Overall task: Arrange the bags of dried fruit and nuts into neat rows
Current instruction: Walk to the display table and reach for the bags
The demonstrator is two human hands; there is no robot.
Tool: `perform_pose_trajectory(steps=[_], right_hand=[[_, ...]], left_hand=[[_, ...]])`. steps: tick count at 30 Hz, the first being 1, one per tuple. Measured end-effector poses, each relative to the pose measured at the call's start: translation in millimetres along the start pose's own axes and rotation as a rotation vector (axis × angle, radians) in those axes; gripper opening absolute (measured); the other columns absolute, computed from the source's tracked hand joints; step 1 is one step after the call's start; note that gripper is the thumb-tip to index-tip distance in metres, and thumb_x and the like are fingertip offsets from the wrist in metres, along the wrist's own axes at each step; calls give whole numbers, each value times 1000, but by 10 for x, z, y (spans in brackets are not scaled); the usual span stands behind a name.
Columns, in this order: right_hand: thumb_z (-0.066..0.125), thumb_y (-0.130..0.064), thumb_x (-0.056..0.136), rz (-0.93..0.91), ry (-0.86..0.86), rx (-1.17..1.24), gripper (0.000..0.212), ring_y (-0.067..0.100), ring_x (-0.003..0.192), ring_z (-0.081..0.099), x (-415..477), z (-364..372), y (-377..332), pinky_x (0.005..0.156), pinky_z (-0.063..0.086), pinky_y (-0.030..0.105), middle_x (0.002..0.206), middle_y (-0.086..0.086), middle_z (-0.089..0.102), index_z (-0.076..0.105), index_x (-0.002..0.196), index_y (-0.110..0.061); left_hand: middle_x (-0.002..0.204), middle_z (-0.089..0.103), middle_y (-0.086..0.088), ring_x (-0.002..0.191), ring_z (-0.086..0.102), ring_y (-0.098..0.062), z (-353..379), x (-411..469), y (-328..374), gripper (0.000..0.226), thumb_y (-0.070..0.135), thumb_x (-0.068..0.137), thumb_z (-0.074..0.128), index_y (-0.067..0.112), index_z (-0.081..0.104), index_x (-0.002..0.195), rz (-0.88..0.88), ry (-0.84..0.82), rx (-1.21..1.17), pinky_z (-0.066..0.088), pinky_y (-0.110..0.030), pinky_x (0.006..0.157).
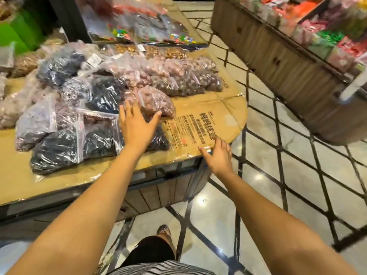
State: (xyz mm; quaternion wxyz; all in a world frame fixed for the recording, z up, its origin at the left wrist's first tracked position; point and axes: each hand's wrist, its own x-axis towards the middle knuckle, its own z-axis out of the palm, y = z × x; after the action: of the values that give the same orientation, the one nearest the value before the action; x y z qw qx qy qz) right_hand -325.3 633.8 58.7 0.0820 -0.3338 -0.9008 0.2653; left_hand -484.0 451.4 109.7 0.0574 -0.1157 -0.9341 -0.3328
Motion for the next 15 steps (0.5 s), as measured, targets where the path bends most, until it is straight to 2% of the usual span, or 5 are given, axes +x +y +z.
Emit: perform_pose_trajectory(steps=[3,9,12,15], right_hand=[[54,-53,86,-53,-38,15,71,32,128,33,478,67,-285,106,28,47,138,15,41,33,137,-9],[58,-58,80,-172,-200,139,81,24,134,28,1257,184,-818,110,31,47,147,6,30,24,143,-20],[60,-57,81,-232,-240,147,81,24,133,26,1708,226,-931,108,25,40,145,7,31,24,142,-17],[61,-54,81,-289,-231,153,80,25,132,27,2257,233,-1011,106,26,37,143,10,34,27,142,-13]], left_hand=[[160,15,-12,148,8,-30,10,414,-100,87,66,85,49,14,24,150,-73,42,2,8,-47,119],[160,14,-14,148,4,-30,77,1110,-152,90,66,84,50,13,21,151,-78,73,64,6,-47,119],[160,15,-16,148,7,-30,123,1467,-147,95,67,84,49,10,16,152,-115,73,96,6,-47,120],[157,21,-19,146,16,-33,190,1793,-89,99,69,83,49,5,16,150,-242,83,197,9,-49,118]])
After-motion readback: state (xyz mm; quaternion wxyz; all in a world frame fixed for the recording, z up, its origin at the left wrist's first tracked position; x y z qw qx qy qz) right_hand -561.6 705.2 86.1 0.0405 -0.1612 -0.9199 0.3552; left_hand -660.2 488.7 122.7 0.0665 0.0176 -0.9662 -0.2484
